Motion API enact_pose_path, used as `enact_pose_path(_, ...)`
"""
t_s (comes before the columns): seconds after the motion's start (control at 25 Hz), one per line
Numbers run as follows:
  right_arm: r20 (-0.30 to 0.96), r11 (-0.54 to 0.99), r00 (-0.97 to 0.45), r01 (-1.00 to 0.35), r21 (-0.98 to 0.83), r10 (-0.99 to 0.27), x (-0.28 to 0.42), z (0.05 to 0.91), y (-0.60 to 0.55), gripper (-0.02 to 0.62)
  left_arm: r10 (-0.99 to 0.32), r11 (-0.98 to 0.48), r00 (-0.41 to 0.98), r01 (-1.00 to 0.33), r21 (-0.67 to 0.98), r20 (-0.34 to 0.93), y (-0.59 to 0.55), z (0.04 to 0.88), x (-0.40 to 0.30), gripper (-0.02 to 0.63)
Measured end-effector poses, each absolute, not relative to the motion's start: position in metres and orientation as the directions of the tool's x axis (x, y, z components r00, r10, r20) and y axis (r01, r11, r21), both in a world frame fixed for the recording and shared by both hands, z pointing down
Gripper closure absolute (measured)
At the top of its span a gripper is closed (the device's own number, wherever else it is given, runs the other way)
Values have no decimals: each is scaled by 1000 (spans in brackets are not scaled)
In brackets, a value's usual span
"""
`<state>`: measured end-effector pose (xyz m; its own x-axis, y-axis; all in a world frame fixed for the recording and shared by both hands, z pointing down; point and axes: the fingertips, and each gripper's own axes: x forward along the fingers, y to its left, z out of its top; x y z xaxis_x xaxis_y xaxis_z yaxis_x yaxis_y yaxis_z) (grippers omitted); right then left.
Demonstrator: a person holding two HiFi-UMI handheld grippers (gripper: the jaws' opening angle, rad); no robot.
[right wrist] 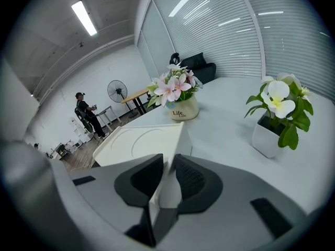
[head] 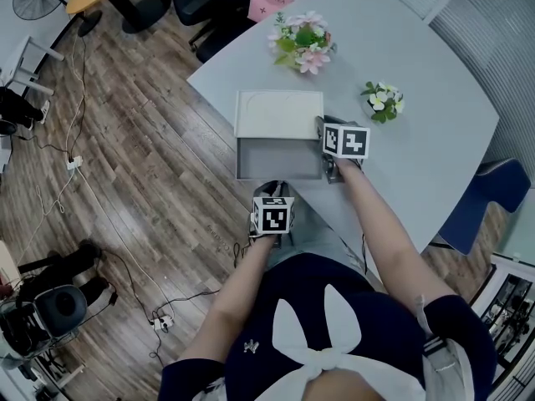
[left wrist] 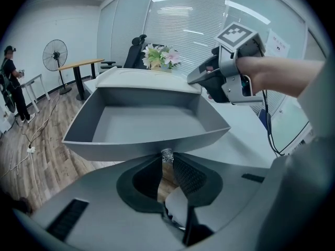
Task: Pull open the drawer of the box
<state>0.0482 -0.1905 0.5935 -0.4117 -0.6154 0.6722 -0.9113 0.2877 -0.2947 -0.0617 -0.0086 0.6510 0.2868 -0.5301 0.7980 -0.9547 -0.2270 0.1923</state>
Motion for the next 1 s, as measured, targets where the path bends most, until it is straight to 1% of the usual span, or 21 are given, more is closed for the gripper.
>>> enact_pose_path(0.64, 667, 300, -425, -905, -301, -613, 47, 593, -191, 509, -521, -224, 283, -956, 190, 806, -8, 655, -62, 528)
enact_pose_path(0.88, 642, 369, -432, -898, -240, -634, 43, 590, -191, 497, -498, -148, 286, -958, 245, 819, -9, 660, -62, 521)
enact_pose_path(1.0, 635, 392, -455, -886, -250, -624, 41, 589, -185, 446, -502, -128, 282, -959, 253, 818, -9, 658, -67, 490)
